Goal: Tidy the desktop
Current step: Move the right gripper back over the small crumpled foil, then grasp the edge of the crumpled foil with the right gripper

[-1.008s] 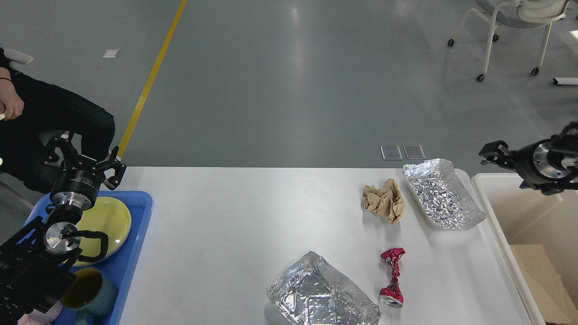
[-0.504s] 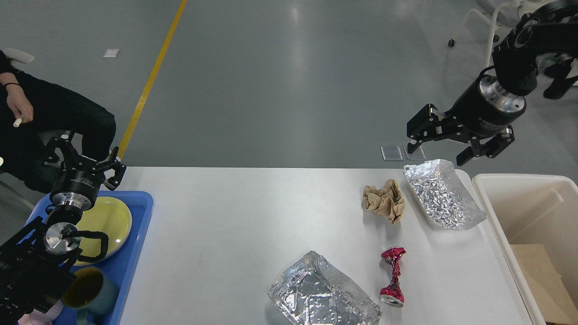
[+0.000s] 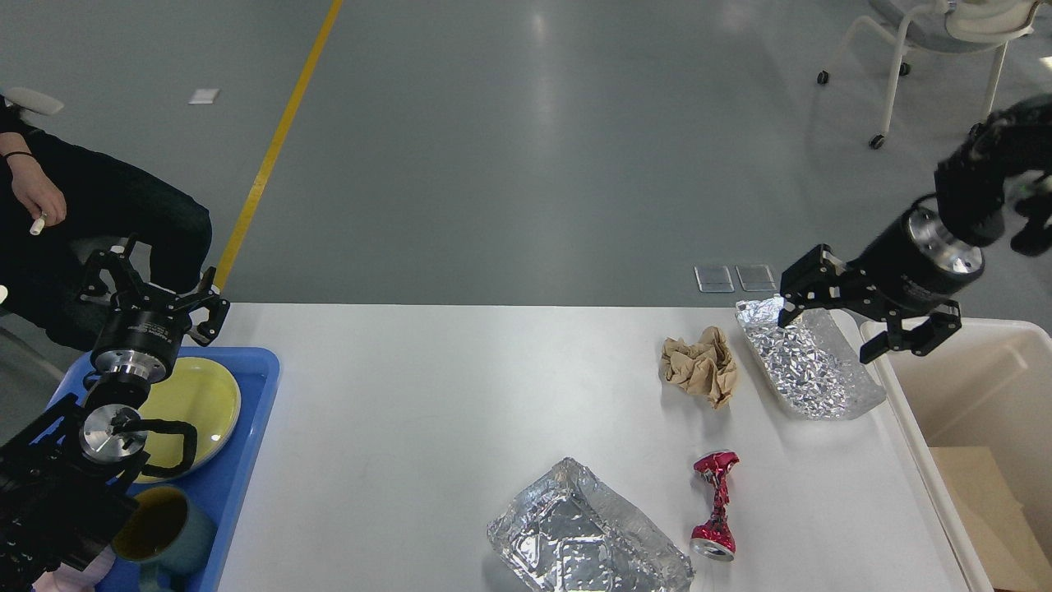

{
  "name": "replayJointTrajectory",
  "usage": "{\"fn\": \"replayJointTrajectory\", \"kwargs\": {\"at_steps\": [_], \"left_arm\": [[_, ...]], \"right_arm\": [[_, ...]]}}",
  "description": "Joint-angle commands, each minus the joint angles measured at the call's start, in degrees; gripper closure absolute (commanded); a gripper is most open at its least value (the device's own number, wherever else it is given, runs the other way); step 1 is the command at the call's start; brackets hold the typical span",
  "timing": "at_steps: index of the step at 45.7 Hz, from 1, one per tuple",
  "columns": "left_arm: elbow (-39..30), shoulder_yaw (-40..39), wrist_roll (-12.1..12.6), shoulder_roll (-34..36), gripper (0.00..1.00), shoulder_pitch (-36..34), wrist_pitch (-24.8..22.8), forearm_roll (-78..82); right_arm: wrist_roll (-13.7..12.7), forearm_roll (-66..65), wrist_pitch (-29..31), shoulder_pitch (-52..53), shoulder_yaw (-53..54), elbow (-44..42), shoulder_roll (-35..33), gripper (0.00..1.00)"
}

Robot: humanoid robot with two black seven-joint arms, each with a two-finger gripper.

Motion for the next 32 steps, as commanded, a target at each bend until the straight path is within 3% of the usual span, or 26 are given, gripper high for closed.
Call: {"fn": "replayJointTrajectory", "kwargs": {"at_steps": [1,16,32], "left_arm": [[0.0,0.0,-0.1,0.0,0.03,0.0,0.0,0.0],[0.0,0.0,-0.1,0.0,0.03,0.0,0.0,0.0],[0.0,0.0,0.0,0.0,0.03,0.0,0.0,0.0]], "right_arm": [[0.0,0.0,-1.6,-11.4,4.2,-8.0,-1.3,0.0],[0.0,0.0,-2.8,-28.1,19.4,-22.5,-4.0,0.0],[0.0,0.1,-8.0,-36.9,29.7,-27.5,-3.4,0.0]]}}
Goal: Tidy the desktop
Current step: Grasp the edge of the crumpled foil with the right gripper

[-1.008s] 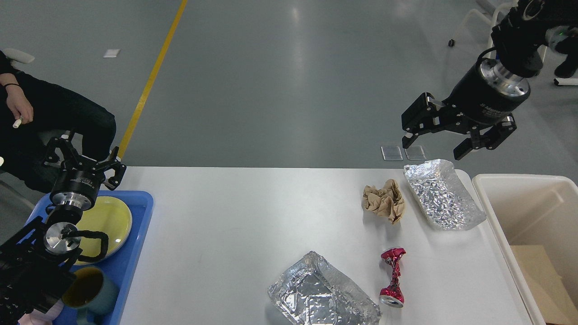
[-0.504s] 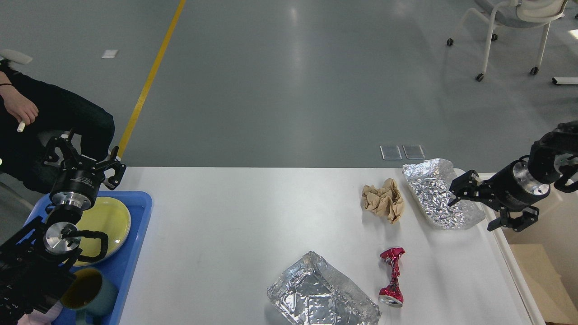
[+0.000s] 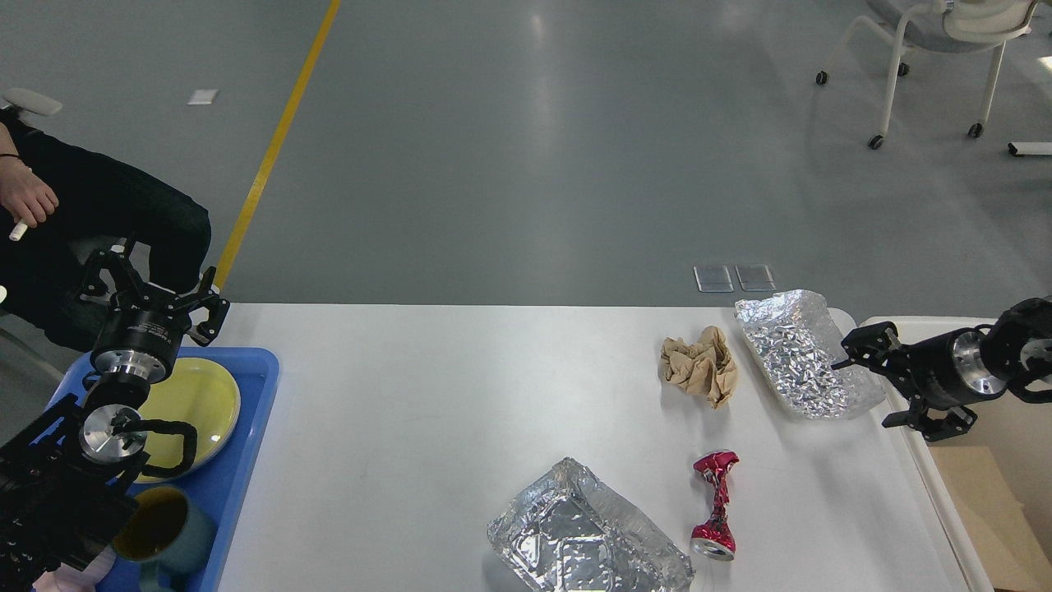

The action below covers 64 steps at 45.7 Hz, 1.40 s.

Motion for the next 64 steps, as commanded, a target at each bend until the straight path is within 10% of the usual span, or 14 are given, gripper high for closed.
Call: {"fn": "replayJointTrajectory", "kwargs": {"at_steps": [1,34,57,64], "left_arm": [[0.0,0.0,0.0,0.1,0.03,0.0,0.0,0.0],[0.0,0.0,0.1,0.0,0.03,0.0,0.0,0.0],[0.0,0.0,0.0,0.0,0.03,0.0,0.0,0.0],[0.0,0.0,0.1,0.0,0.03,0.0,0.0,0.0]], "right_arm": [[0.0,0.0,-2.6,-1.5,1.0,-0.3,0.5,0.0],[-0.2,1.0,-31.1,-9.1,1.2,0.1,8.2,0.04],[-0.2,1.1,-32.7,-8.7,1.4,0.9,10.4,0.98],[-0.3,2.3,-32.9,-8.3,1.4,0.8,10.9,1.0]]}}
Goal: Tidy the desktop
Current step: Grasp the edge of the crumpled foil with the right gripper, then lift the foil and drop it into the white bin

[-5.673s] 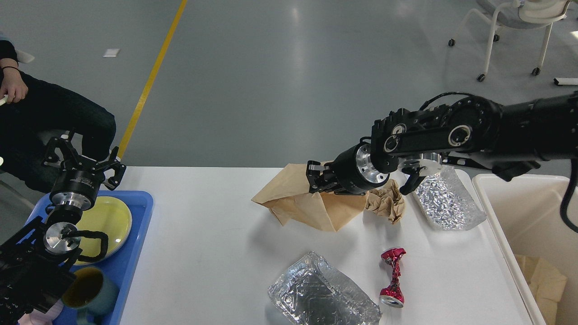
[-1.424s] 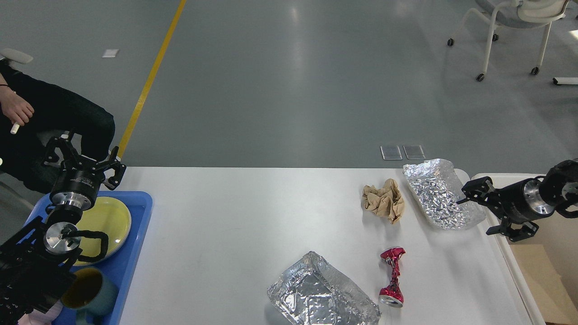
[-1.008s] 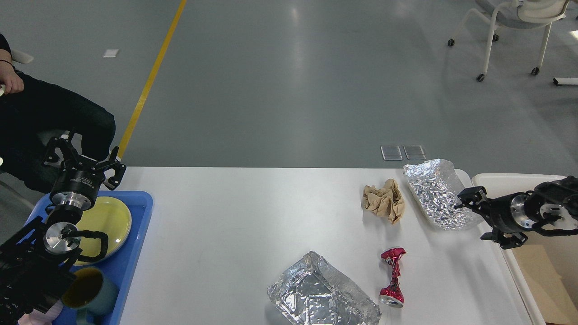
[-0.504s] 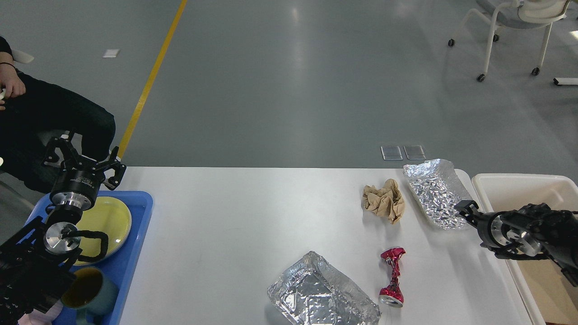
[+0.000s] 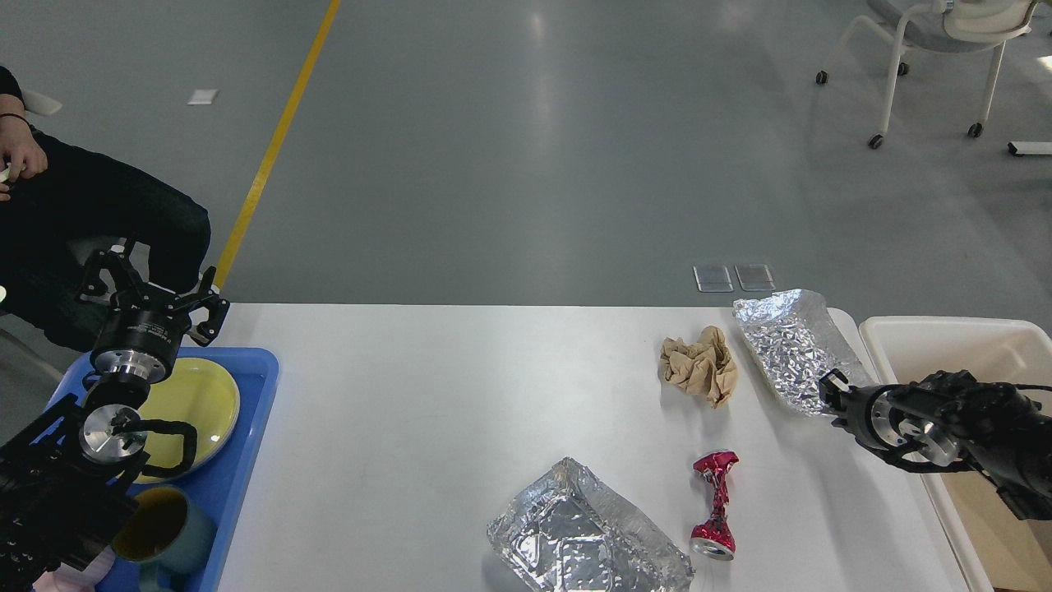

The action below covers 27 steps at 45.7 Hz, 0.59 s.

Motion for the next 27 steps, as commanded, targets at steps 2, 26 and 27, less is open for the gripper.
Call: {"fn": "replayJointTrajectory", "kwargs": {"at_steps": [2,26,27], "left_arm": [[0.0,0.0,0.1,0.0,0.03,0.0,0.0,0.0],[0.0,0.0,0.0,0.0,0.03,0.0,0.0,0.0],[0.0,0.0,0.1,0.1,0.03,0.0,0.0,0.0]], "right_arm": [[-0.1,2.1,-0.1,0.5,0.0,-0.1,0.3,1.0],[-0.7,4.6,1.5,12.9,-1.8,13.9,-11.5,1.0],[-1.0,4.6,1.7,14.1,-2.3,15.5,-12.9,1.0]]}}
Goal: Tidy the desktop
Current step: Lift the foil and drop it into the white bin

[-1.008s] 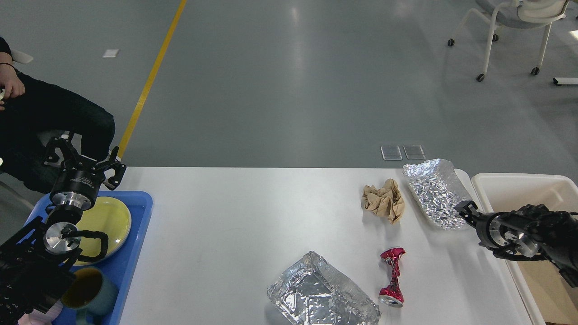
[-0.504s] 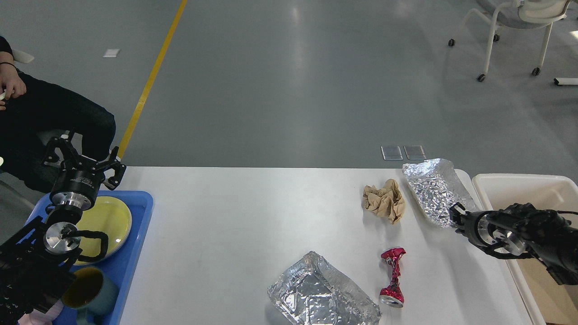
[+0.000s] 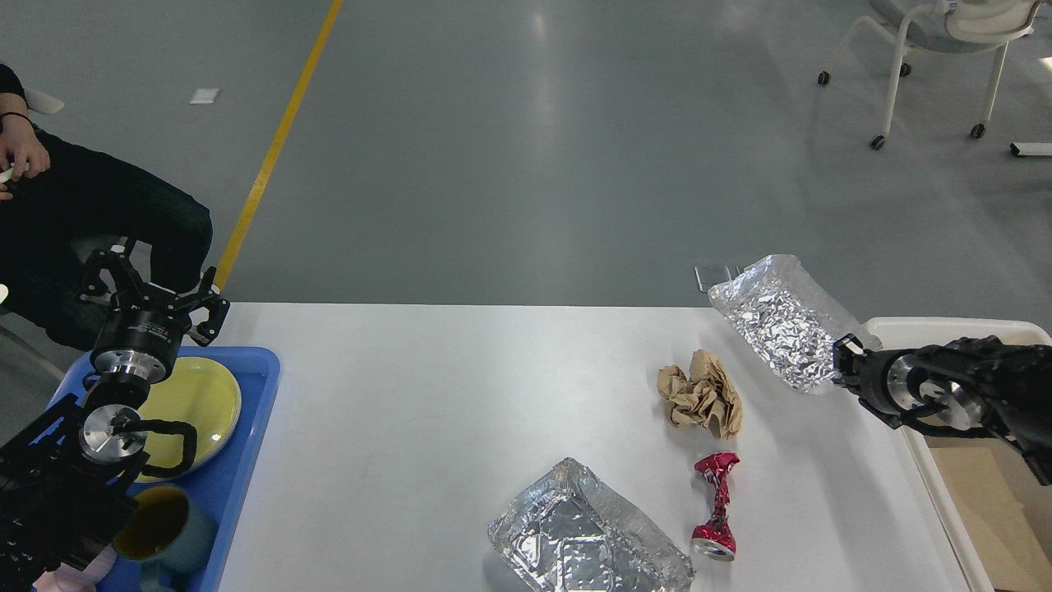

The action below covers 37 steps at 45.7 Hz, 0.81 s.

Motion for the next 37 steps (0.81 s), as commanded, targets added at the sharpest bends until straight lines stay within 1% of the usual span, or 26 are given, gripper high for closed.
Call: {"fn": "replayJointTrajectory", "kwargs": {"at_steps": [1,3,6,10,11,12,15,18,22,31,37], "left_arm": [[0.0,0.0,0.0,0.0,0.03,0.0,0.0,0.0],[0.0,0.0,0.0,0.0,0.03,0.0,0.0,0.0],[0.0,0.0,0.0,0.0,0.03,0.0,0.0,0.0],[0.0,0.0,-0.1,0.0,0.03,0.0,0.0,0.0],[0.0,0.0,0.0,0.0,0.03,0.0,0.0,0.0],[0.0,0.0,0.0,0.0,0.03,0.0,0.0,0.0],[0.0,0.0,0.0,0.0,0.03,0.0,0.0,0.0],[0.0,0.0,-0.1,0.0,0.03,0.0,0.0,0.0],[0.0,0.0,-0.1,0.1,0.03,0.0,0.0,0.0],[0.0,0.0,-0.1,0.0,0.03,0.0,0.0,0.0],[0.1,0.0,-0.1,0.0,0.03,0.0,0.0,0.0]], "right_arm": [[-0.9,-0.1,1.1,6.4,-1.6,8.4,-6.7,1.0],[-1.3,0.0,2.6,9.5,-3.0,11.4,-9.2,1.0],[-1.3,0.0,7.1,14.7,-5.8,15.3,-12.1,1.0],[-1.3,0.1,15.8,22.5,-9.8,18.1,-15.2,1.0],[-1.3,0.1,20.3,26.6,-11.6,18.5,-16.2,1.0],[-1.3,0.1,22.5,28.5,-12.4,18.5,-16.8,1.0],[-1.3,0.1,28.3,33.9,-14.6,18.6,-17.8,1.0],[-1.3,0.1,32.5,39.1,-16.8,18.6,-18.5,1.0],[-1.3,0.1,35.4,45.7,-20.0,18.6,-19.1,1.0],[-1.3,0.1,38.9,57.1,-26.4,18.4,-18.7,1.0],[-1.3,0.0,37.8,56.8,-27.4,17.8,-19.0,1.0]]}}
